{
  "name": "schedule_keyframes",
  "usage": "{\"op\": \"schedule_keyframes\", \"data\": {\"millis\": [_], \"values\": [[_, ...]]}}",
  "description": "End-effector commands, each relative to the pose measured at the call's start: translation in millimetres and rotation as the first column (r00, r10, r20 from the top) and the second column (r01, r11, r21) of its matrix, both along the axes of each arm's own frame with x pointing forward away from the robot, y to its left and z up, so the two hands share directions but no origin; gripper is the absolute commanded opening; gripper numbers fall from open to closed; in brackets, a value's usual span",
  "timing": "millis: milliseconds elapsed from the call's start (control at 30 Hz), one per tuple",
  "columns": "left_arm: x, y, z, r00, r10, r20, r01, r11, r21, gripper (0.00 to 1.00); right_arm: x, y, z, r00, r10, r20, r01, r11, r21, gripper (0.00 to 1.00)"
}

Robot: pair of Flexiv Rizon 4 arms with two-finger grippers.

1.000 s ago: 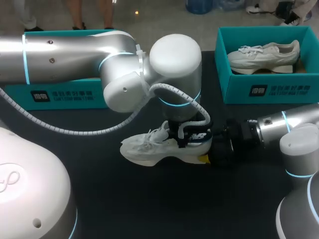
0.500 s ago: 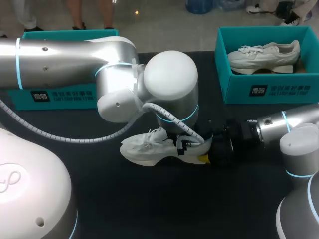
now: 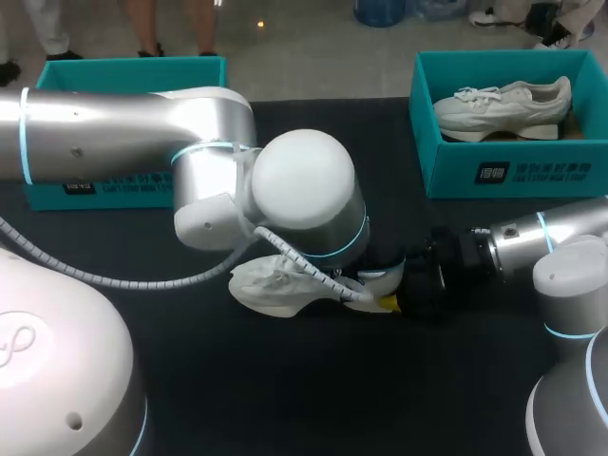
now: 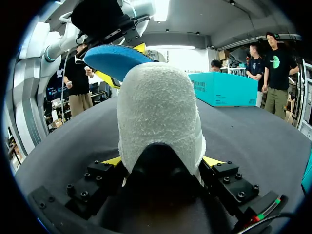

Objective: Take the shoe out of the shoebox, open the shoe tongue, remove and reinsert the insole, then place the shoe into the shoebox

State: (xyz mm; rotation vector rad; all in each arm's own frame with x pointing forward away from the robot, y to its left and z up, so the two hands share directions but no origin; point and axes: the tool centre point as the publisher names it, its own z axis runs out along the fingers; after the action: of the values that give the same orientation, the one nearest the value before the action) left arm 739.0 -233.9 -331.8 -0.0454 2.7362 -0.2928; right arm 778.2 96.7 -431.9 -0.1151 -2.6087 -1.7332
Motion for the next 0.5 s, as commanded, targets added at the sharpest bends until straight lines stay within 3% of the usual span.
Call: {"op": "schedule_keyframes", "data": {"millis": [33,300,333,367,400,500], "values": [[2.8,-10.1,-9.2,1.000,0.006,0.014,-0.006,1.000,0.005,0.41,-0.3,0.8,-3.6,1.000,-0.002,0.001,0.002,1.000,-0.001,0.00],[8.8,-18.5,-14.0,0.998,0.021,0.052,-0.021,1.000,0.003,0.38,-0.3,0.8,-3.6,1.000,-0.002,0.001,0.002,1.000,-0.001,0.00],[9.7,-18.9,-13.7,0.998,0.023,0.052,-0.023,1.000,0.001,0.31,-0.3,0.8,-3.6,1.000,-0.002,0.001,0.002,1.000,-0.001,0.00],[10.8,-19.2,-12.9,0.998,0.028,0.052,-0.028,1.000,-0.002,0.11,-0.3,0.8,-3.6,1.000,-0.002,0.001,0.002,1.000,-0.001,0.00],[11.2,-19.1,-12.2,0.998,0.029,0.050,-0.029,1.000,-0.004,0.00,-0.3,0.8,-3.6,1.000,-0.002,0.001,0.002,1.000,-0.001,0.00],[11.6,-18.4,-11.2,0.998,0.027,0.051,-0.027,1.000,-0.007,0.00,-0.3,0.8,-3.6,1.000,-0.002,0.001,0.002,1.000,-0.001,0.00]]}}
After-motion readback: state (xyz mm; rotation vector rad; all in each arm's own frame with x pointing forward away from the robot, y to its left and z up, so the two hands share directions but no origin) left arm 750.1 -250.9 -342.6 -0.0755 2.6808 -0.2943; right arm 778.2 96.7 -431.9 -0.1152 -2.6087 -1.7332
